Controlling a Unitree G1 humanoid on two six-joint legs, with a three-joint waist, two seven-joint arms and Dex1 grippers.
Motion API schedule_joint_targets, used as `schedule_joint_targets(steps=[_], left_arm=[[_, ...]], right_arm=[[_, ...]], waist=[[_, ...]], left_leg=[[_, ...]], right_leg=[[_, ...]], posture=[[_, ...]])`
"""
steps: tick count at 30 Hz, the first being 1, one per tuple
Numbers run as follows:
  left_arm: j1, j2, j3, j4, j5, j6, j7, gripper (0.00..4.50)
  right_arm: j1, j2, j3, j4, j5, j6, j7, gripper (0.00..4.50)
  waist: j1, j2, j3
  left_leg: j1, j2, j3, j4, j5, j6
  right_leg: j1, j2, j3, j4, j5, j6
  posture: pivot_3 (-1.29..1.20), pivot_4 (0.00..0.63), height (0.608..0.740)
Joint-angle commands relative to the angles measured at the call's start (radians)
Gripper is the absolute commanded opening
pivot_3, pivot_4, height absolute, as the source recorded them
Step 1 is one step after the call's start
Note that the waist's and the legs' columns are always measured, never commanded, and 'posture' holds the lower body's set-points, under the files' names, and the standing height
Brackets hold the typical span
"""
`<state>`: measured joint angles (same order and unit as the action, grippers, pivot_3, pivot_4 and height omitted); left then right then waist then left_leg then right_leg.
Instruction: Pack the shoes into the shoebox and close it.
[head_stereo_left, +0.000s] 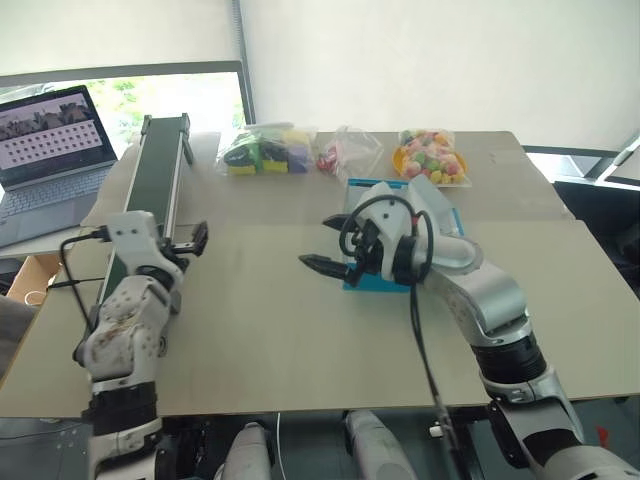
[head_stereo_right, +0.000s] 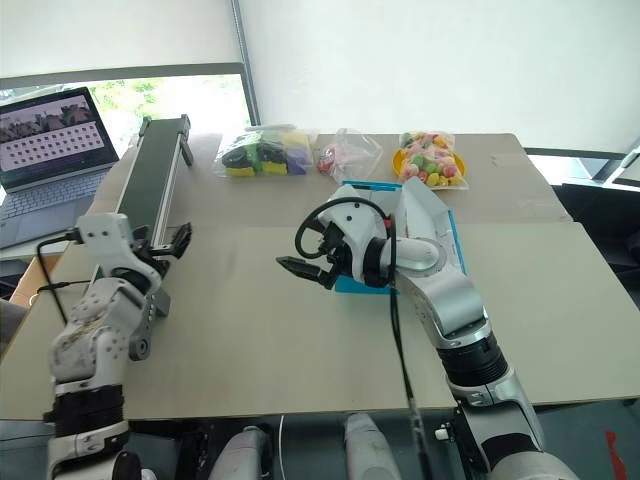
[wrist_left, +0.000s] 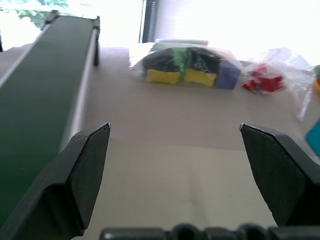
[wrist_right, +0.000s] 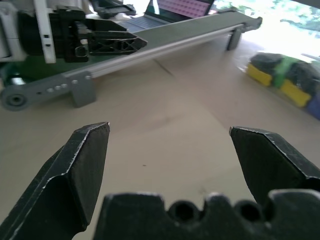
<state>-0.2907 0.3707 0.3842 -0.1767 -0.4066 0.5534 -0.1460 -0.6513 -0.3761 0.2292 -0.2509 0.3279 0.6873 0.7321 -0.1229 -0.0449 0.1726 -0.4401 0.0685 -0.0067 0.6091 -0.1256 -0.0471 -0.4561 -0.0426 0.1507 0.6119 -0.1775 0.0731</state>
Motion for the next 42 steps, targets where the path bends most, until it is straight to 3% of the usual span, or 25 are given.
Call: schedule_joint_targets(steps=[1,5,10,42], left_arm=[[0.024,0.053,0.091,-0.095,-0.052,0.058,0.005,4.45],[0.070,0.108,0.189,-0.092,-0.067,0.093,0.018,4.45],[0.077,0.110,0.235,-0.042,-0.072,0.113,0.044,4.45],[0.019,0.094,0.132,0.060,-0.013,0.093,0.073,4.45]], right_arm=[[-0.040,0.010,0.005,0.011,-0.010,-0.025,0.004,4.50],[-0.036,0.035,0.022,0.029,-0.013,-0.051,0.015,4.50],[-0.031,0.059,0.026,0.060,-0.020,-0.082,0.016,4.50],[-0.001,0.115,0.009,0.063,-0.058,-0.077,-0.084,4.50]], waist=[[0.000,0.000,0.000],[-0.002,-0.001,0.000],[-0.005,-0.001,0.000],[-0.002,-0.003,0.000]], left_leg=[[0.000,0.000,0.000,0.000,0.000,0.000],[0.000,0.000,0.000,-0.001,0.000,0.000],[0.000,0.000,0.000,-0.001,0.000,0.000],[0.000,0.000,0.000,-0.001,0.000,0.000]], right_leg=[[0.000,0.000,0.000,0.000,0.000,0.000],[0.000,0.000,0.000,0.000,0.000,-0.001],[-0.001,0.000,-0.001,0.000,-0.001,-0.001],[-0.001,0.000,-0.001,0.000,0.000,-0.001]], posture=[[0.00,0.150,0.740],[0.00,0.150,0.740],[0.00,0.150,0.740],[0.00,0.150,0.740]])
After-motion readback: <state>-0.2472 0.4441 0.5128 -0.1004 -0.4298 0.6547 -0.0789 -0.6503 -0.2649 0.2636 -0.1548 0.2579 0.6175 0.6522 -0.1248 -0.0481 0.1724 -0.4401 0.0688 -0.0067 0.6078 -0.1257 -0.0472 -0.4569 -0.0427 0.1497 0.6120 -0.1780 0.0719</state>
